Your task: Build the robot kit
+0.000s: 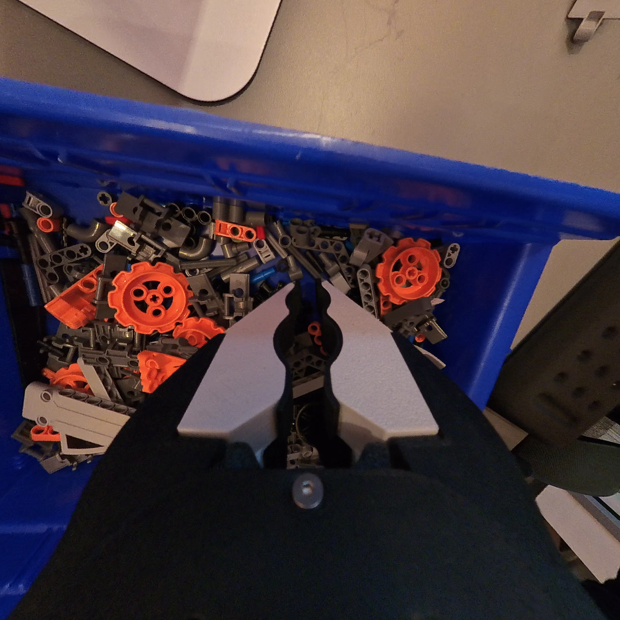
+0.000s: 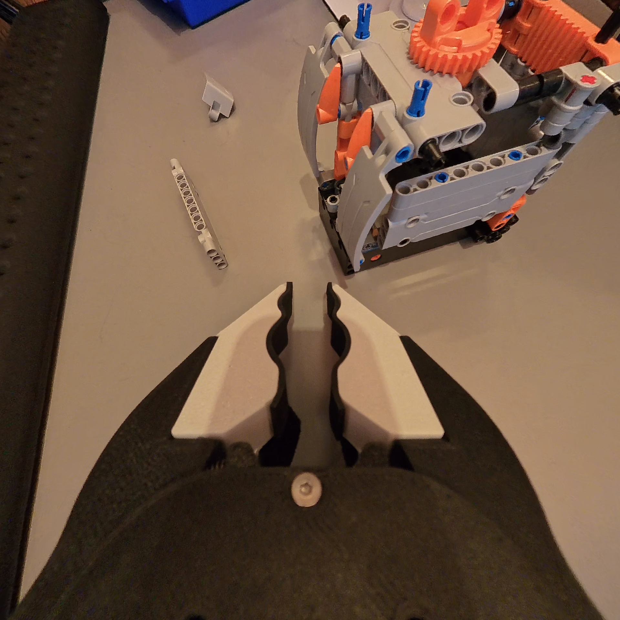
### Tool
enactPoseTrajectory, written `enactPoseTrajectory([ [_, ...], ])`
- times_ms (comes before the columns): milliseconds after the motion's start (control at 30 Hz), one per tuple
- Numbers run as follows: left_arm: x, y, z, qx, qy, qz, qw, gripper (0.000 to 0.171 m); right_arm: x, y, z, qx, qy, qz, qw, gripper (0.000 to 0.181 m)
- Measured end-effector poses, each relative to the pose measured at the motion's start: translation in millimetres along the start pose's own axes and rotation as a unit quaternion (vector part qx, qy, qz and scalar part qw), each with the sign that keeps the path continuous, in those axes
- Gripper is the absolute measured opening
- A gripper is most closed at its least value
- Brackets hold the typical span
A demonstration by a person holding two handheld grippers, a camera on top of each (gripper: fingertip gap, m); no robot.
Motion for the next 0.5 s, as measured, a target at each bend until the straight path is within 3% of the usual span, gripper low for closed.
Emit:
enactPoseTrajectory([
  [500, 1.6, -0.1, 0.4, 0.007, 0.014, 0.002, 1.000, 0.006, 0.8, -0.1, 0.2, 0.000, 0.000, 0.004, 1.000, 0.018],
])
Point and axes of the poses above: each gripper's, where its closed fingertips meet, z out along the fingers, y out of its underside, x = y × z across the jaws, the point moved 5 cm from there along -z, back along the fingers, and after that the axes turned 3 degrees about z, right-handed, at the moved point
